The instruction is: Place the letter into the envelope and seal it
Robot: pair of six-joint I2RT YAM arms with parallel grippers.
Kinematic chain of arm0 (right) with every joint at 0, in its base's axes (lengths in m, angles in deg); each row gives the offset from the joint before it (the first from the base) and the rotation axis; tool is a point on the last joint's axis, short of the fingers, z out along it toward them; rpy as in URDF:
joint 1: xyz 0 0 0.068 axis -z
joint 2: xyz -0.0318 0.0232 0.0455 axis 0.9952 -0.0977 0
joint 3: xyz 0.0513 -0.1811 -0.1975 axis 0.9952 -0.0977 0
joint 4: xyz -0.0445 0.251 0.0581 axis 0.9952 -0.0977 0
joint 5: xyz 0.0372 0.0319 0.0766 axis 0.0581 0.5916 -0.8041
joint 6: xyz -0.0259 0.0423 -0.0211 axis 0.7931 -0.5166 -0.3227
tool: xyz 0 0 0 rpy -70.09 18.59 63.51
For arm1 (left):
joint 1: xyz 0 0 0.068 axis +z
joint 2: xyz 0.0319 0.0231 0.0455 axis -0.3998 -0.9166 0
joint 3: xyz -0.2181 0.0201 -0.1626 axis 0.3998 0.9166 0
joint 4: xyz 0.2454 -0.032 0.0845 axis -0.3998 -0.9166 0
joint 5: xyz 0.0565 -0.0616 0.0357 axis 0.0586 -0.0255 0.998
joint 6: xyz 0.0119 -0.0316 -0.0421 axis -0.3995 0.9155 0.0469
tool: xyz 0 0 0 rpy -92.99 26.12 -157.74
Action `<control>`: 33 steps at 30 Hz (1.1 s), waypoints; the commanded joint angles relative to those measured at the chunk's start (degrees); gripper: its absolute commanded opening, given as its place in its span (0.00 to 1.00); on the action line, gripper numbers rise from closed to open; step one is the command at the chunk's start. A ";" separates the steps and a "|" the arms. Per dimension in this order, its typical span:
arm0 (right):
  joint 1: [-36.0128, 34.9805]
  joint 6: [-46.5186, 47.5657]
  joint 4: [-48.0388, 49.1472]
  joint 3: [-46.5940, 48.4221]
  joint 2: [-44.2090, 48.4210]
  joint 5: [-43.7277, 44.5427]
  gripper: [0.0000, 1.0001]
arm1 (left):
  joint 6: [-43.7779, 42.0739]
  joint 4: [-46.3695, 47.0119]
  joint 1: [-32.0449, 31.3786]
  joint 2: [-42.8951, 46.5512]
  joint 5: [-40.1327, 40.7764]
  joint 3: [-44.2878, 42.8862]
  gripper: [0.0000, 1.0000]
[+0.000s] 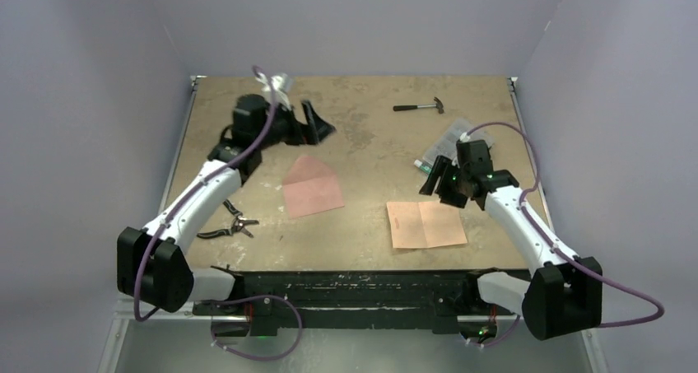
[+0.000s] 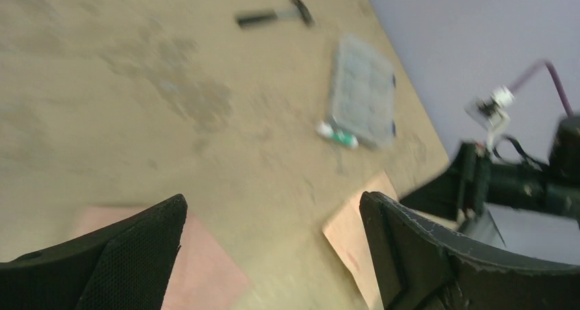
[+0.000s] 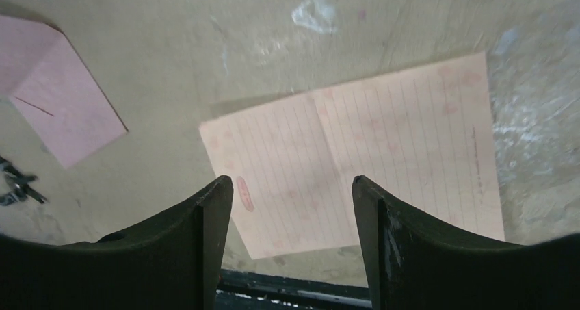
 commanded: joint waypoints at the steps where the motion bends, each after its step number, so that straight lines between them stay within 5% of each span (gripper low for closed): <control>1: -3.70 -3.47 1.24 -5.09 -1.58 -1.07 0.68 | 6.53 -0.58 -11.42 -1.83 1.47 7.27 0.95; 15: -21.14 -14.01 0.59 -4.91 -15.38 22.63 0.76 | 10.17 8.70 -21.11 -18.87 -4.23 12.98 0.85; 22: -21.58 -16.93 4.97 -7.31 -19.26 21.73 0.77 | 12.70 12.14 -23.21 -23.87 -7.42 13.44 0.82; 33: -21.60 -29.28 15.94 -6.68 -27.68 7.06 0.72 | 17.91 10.99 -23.49 -24.44 -0.47 15.62 0.76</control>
